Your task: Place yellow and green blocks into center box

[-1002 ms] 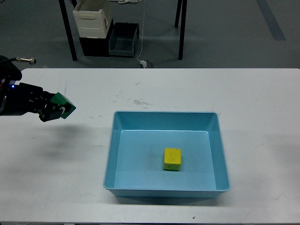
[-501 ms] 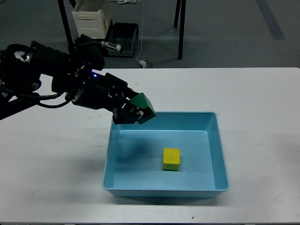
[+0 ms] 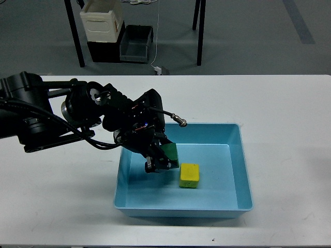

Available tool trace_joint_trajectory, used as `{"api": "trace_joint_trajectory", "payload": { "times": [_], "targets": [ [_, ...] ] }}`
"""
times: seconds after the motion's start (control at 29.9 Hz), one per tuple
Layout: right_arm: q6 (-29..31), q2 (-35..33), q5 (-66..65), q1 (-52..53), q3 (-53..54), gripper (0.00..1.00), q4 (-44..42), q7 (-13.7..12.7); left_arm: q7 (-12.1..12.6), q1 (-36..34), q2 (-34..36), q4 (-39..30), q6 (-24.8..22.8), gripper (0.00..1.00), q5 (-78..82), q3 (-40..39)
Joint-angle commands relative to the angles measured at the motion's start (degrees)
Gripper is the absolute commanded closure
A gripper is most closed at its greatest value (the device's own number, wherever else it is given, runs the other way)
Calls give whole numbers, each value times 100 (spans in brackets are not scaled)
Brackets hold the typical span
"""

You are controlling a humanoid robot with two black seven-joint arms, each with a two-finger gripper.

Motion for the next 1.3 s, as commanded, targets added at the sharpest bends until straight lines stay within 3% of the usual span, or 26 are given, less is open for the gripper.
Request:
{"api": "trace_joint_trajectory", "payload": {
  "times": [0.0, 0.07, 0.4, 0.74, 0.87, 0.97, 1.1, 1.27],
  "targets": [
    [0, 3, 2, -4, 10, 0, 7, 0, 2, 210, -56, 80, 1, 37, 85, 8],
    [0, -6, 2, -4, 1, 0, 7, 0, 2, 254, -56, 89, 1, 28, 191, 17],
    [18, 3, 2, 31, -34, 0, 33, 0, 2, 289, -21, 300, 1, 5, -10, -124],
    [62, 38, 19, 593, -121, 0, 60, -40, 2, 579, 295, 300, 1, 0, -3937, -1126],
    [62, 64, 483, 1041, -410, 0, 60, -504, 2, 974, 489, 353, 1, 0, -4834, -1406],
    [36, 100, 1291, 1358, -797, 0, 51, -1023, 2, 1675, 568, 493, 1, 0, -5738, -2256],
    [44, 345, 1978, 1587, -992, 0, 24, -1367, 2, 2721, 525, 520, 313, 0, -6960, -3602],
    [62, 802, 2838, 1482, -974, 0, 68, -1893, 2, 3593, 629, 362, 331, 0, -8734, -4105]
  ]
}}
